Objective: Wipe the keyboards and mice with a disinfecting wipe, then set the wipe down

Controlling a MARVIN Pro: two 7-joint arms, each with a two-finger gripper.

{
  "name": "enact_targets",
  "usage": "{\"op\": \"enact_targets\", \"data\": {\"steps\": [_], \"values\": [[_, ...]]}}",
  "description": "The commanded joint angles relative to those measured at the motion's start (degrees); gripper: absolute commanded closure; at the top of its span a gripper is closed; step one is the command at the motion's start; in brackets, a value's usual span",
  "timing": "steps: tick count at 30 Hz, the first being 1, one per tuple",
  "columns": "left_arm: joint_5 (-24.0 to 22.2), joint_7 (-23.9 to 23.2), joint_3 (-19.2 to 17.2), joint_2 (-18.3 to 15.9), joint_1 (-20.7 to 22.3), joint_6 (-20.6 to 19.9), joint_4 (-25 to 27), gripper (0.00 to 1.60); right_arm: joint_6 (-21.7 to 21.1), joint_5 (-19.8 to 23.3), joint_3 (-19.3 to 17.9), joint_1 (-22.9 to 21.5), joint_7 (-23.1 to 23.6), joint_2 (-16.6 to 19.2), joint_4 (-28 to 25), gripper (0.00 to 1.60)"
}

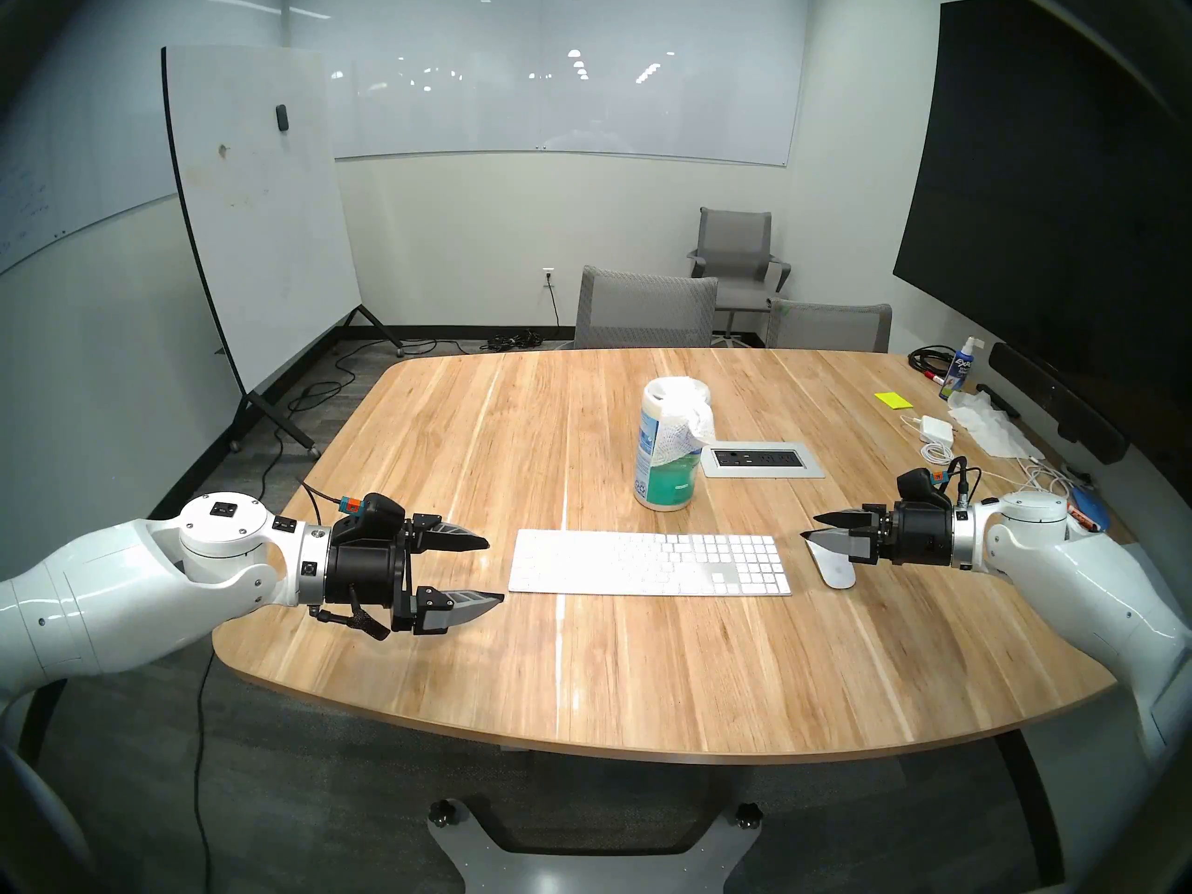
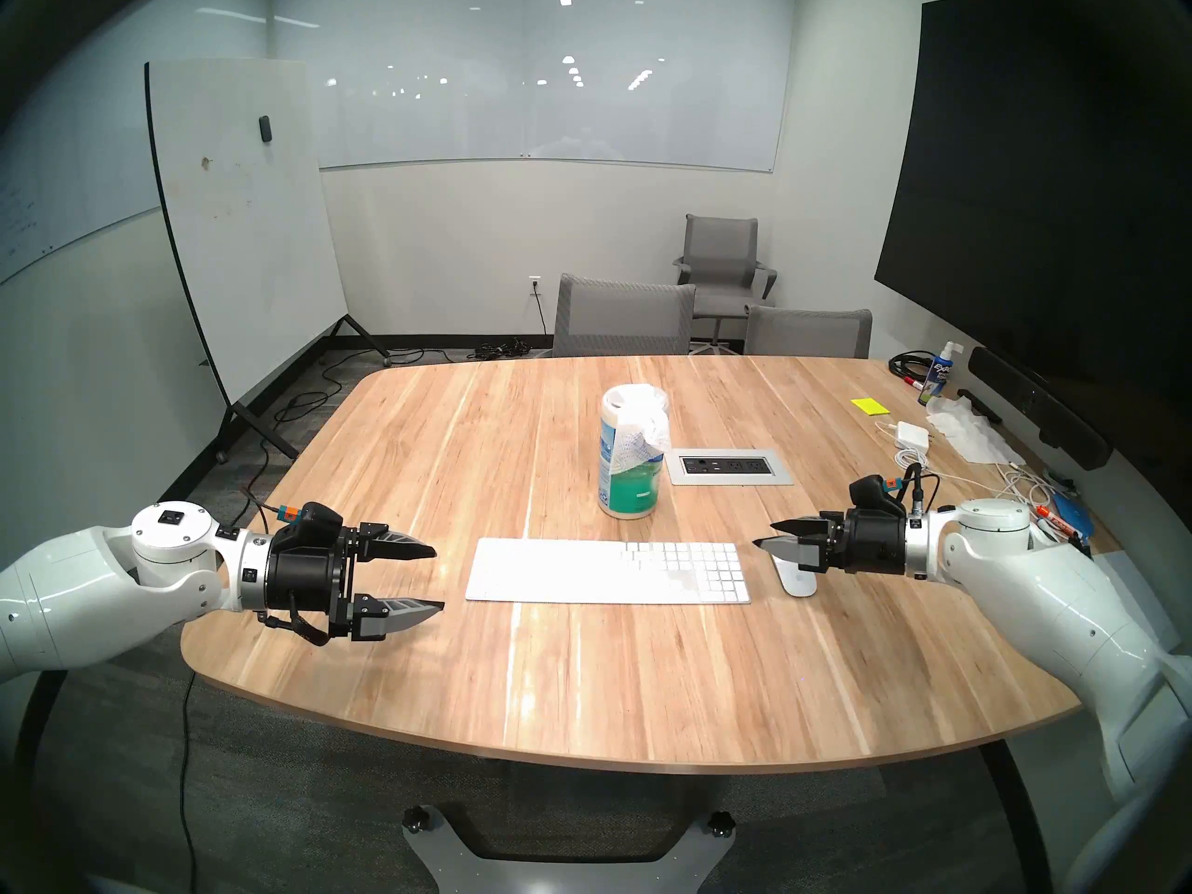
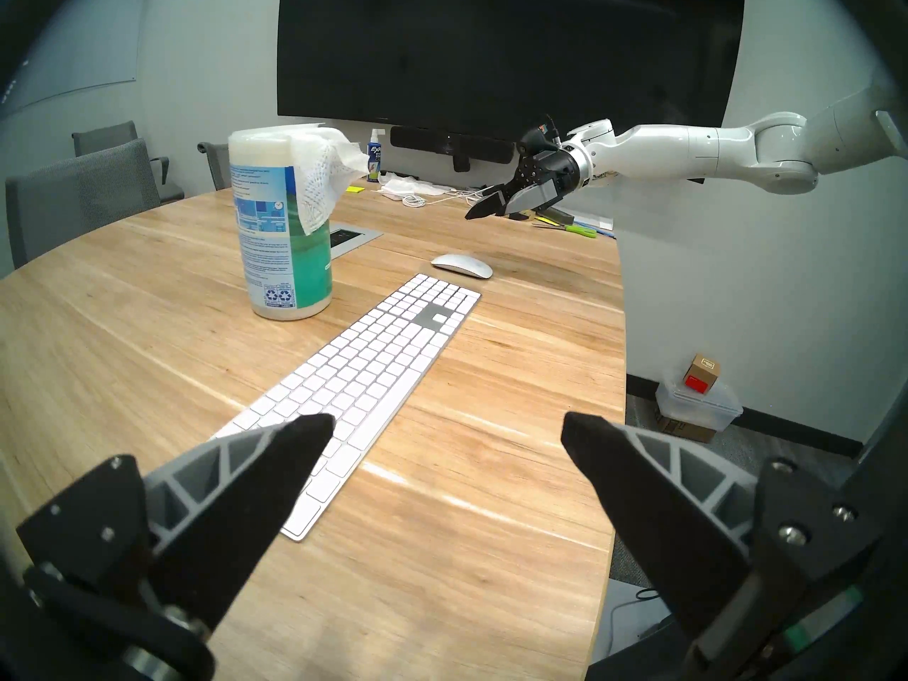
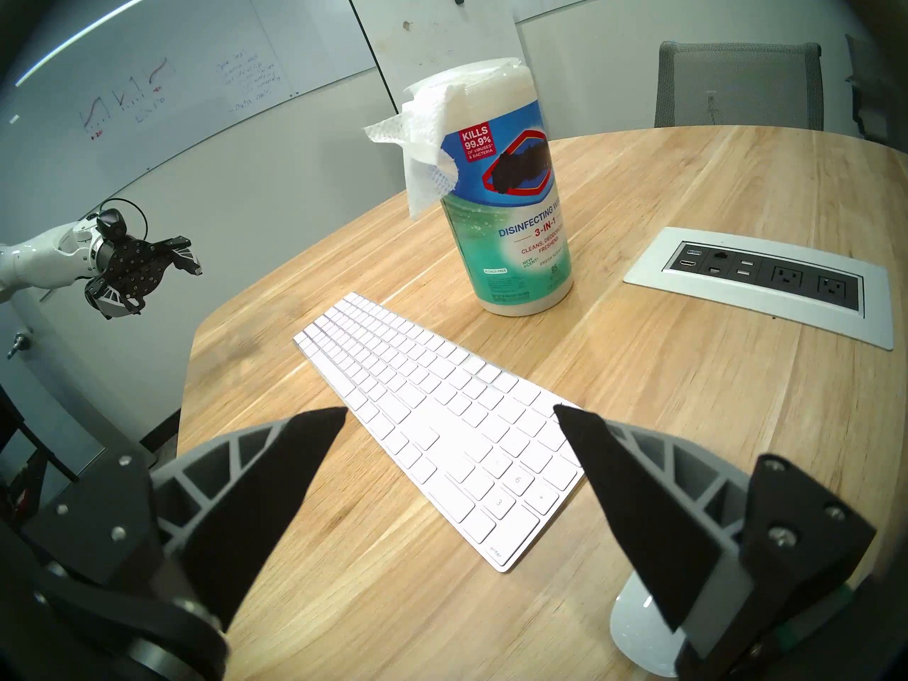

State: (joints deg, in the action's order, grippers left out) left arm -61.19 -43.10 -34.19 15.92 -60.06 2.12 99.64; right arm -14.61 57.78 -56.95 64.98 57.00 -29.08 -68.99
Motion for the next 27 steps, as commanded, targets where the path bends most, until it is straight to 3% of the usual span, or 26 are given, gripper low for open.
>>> {"op": "enact_targets", "data": {"steps": [1, 12, 21, 27], "values": [[-0.4, 0.2, -0.7, 0.0, 0.6, 0.4, 0.1, 0.00, 0.0, 0.1, -0.4, -0.7, -0.1, -0.1, 0.1, 0.00], [-0.4, 0.2, -0.6, 0.0, 0.6, 0.4, 0.1, 0.00, -0.6, -0.4, -1.0, -2.9, -0.8, -1.2, -0.4, 0.00], [-0.4, 0.3, -0.6, 0.0, 0.7, 0.4, 0.1, 0.00, -1.3, -0.2, -1.4, -2.1, -2.9, -1.2, -5.1, 0.00], [-0.4, 0.3, -0.6, 0.0, 0.7, 0.4, 0.1, 0.00, -1.3, 0.2, -1.7, -0.5, -7.1, -1.9, -9.8, 0.00]]}}
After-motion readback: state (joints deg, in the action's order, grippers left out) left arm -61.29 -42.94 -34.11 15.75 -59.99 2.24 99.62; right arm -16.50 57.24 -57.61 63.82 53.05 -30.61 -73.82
